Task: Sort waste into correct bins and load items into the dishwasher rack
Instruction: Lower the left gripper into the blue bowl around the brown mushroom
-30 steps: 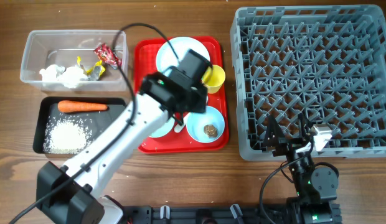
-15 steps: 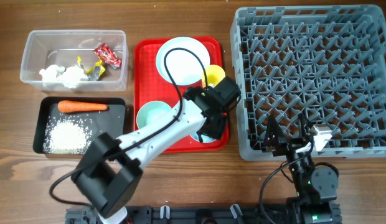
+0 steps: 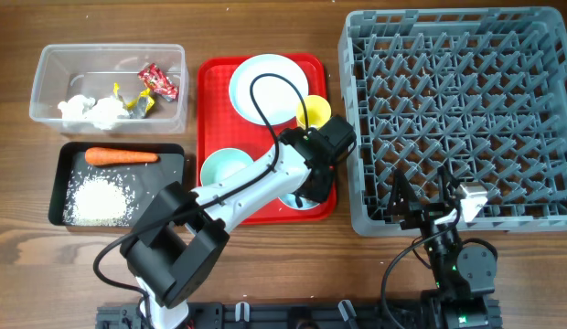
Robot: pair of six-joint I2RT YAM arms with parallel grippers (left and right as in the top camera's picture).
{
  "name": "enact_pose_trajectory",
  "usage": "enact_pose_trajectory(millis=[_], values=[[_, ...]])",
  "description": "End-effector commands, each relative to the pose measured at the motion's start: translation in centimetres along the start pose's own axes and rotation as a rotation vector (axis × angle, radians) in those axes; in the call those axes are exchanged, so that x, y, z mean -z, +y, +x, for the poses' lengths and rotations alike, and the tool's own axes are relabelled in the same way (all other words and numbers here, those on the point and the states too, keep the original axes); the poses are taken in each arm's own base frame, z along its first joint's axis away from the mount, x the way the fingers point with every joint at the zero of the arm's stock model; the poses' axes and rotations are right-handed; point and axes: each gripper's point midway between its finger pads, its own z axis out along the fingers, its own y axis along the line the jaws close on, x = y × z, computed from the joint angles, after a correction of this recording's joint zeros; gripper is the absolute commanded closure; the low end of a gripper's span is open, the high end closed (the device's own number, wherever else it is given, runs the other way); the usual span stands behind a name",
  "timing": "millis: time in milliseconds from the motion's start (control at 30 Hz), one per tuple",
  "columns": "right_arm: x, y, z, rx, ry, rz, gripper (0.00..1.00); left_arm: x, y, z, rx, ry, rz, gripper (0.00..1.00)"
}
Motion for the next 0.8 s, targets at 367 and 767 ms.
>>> enact_pose_trajectory(millis=[367, 767], values=[[0.0, 0.0, -0.2, 0.008, -0.01, 0.004, 0.0, -2.3, 0.8, -0.5, -0.005, -0.003, -0.061, 0.53], [0.0, 0.0, -0.2, 0.008, -0.01, 0.004, 0.0, -2.4, 1.3, -0.8, -0.005, -0.021, -0.09, 0.45]])
